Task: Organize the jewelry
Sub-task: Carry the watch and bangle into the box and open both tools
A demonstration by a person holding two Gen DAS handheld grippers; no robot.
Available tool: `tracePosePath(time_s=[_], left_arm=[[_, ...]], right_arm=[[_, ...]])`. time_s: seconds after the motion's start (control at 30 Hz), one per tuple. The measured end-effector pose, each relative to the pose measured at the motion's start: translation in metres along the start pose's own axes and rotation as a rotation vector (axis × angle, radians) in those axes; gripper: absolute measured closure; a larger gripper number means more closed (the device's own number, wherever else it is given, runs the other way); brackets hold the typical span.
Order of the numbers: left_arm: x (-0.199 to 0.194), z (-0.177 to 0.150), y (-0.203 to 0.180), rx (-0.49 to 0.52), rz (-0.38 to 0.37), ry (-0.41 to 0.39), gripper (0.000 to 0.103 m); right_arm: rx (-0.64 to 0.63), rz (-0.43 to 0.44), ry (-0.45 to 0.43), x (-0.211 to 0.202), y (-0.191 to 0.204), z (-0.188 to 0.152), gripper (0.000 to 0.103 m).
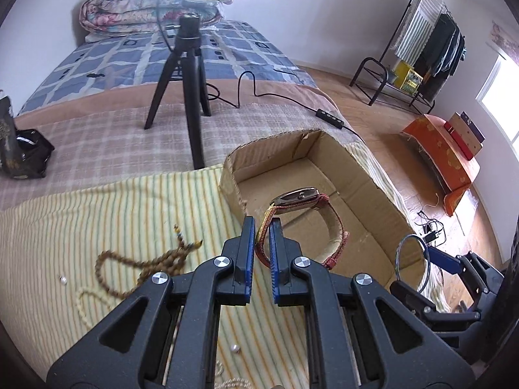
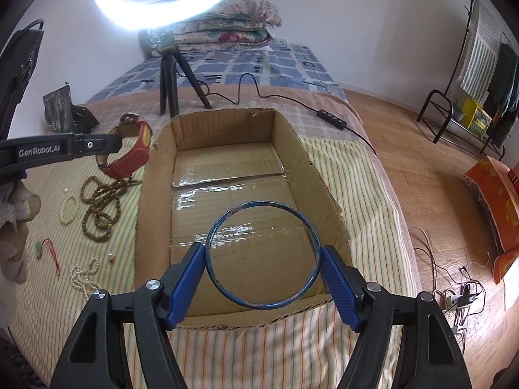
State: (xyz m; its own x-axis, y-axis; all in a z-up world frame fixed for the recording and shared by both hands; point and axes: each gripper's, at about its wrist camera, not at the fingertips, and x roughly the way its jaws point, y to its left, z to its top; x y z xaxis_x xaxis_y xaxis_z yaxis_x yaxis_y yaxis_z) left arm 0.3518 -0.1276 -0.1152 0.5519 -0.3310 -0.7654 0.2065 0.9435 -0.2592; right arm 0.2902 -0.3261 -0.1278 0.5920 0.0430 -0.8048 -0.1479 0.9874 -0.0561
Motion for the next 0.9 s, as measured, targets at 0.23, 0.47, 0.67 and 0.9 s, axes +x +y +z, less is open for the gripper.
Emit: tracePosePath(time_s=[0.23,0.47,0.67,0.9], left_arm=[[0.03,0.016,-0.009,0.002,0.002,0.018,0.097],[0.048,0.021,-0.016,0.01,0.008,0.027,0.097],[0.049,0.022,-0.017,0.004,-0.012,0.024,0.095],[0.035,0.026,-0.02,0.006,-0.004,-0.028,0.048]], right_arm=[[0.022,0.008,0.007,0.012,-0.008,0.002,0.029],[0.02,0.013,0.018,0.022,-0.007,0.001,0.029],[0.023,0.024,0.012,0.023,-0.005,0.003,0.028],[0.003,0.009,-0.004,0.02,0.002,0.002,0.014]])
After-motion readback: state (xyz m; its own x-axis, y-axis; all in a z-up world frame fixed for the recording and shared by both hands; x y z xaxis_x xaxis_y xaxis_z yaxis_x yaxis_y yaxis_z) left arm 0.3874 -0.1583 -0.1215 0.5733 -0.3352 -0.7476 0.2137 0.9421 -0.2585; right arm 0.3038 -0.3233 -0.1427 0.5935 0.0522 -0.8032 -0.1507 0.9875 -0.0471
